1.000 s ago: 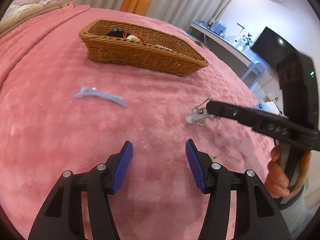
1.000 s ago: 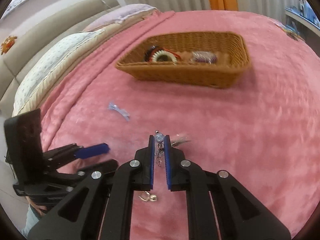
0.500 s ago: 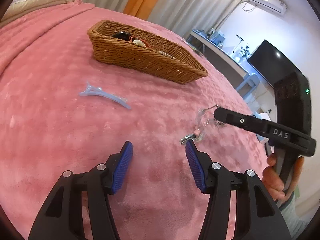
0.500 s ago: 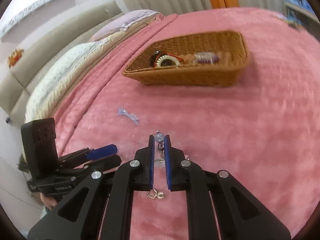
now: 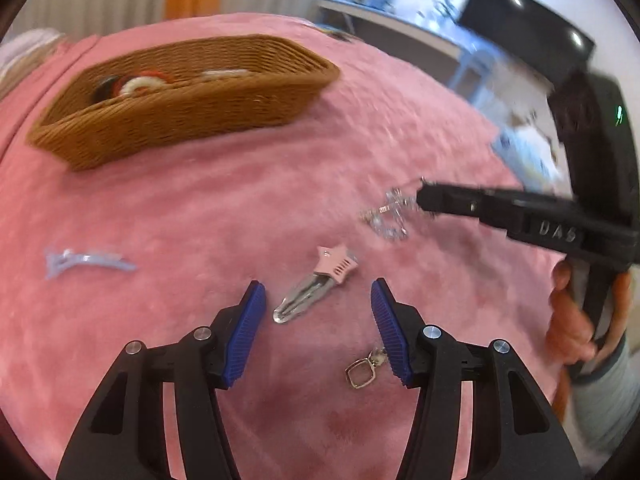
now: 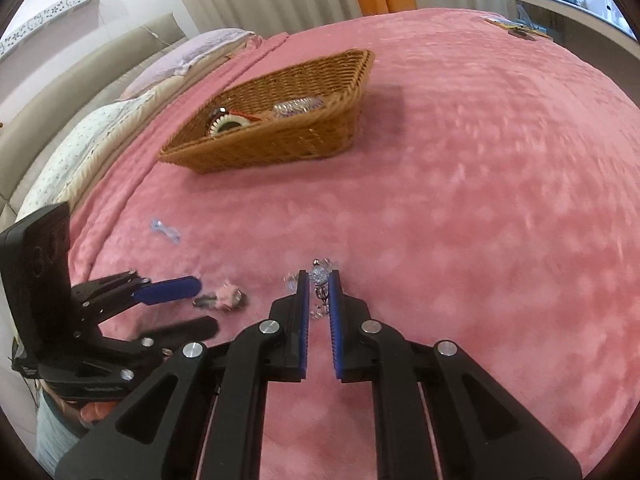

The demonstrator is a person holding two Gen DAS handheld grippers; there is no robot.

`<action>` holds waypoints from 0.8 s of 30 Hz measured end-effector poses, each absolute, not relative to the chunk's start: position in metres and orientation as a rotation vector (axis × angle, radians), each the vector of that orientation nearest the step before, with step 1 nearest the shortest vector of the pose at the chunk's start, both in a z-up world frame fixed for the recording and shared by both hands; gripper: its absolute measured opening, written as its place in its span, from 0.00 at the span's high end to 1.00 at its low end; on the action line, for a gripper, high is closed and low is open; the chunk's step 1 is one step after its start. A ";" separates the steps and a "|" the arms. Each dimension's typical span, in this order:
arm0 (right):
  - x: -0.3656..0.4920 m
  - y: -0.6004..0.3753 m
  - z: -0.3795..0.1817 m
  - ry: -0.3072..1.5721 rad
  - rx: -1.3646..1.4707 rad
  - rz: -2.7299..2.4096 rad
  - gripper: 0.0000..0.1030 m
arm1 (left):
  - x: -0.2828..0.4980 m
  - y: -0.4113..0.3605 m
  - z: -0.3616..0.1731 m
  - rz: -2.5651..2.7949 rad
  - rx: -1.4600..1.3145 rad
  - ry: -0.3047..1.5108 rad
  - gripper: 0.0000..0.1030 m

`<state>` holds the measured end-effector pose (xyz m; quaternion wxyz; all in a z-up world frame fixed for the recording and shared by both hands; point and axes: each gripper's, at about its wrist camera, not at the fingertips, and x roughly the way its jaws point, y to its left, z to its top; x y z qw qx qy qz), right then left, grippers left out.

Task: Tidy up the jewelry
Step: 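Grasp the pink star keychain with the left tool while the right grasps a crystal charm, then carry the star keychain and crystal charm over the basket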

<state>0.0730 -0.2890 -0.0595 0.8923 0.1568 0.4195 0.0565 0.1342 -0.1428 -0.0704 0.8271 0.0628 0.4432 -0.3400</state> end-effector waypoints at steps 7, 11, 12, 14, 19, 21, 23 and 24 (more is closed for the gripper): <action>0.074 -0.280 -0.073 0.895 0.340 0.153 0.92 | 0.143 -0.152 -0.071 -0.684 0.176 0.919 0.86; 0.065 -0.268 -0.077 0.911 0.309 0.164 0.92 | 0.145 -0.136 -0.067 -0.615 0.093 0.913 0.87; 0.062 -0.266 -0.077 0.910 0.299 0.164 0.92 | 0.145 -0.128 -0.066 -0.578 0.062 0.907 0.87; 0.054 -0.260 -0.075 0.907 0.260 0.163 0.92 | 0.143 -0.114 -0.065 -0.509 0.033 0.894 0.87; 0.044 -0.250 -0.068 0.912 0.176 0.136 0.79 | 0.140 -0.085 -0.065 -0.438 -0.058 0.865 0.87; 0.043 -0.252 -0.066 0.899 0.169 0.117 0.70 | 0.142 -0.079 -0.068 -0.452 -0.094 0.871 0.87; 0.048 -0.252 -0.066 0.899 0.164 0.109 0.70 | 0.141 -0.077 -0.070 -0.462 -0.099 0.872 0.87; 0.050 -0.253 -0.067 0.902 0.168 0.112 0.70 | 0.141 -0.078 -0.070 -0.466 -0.097 0.868 0.87</action>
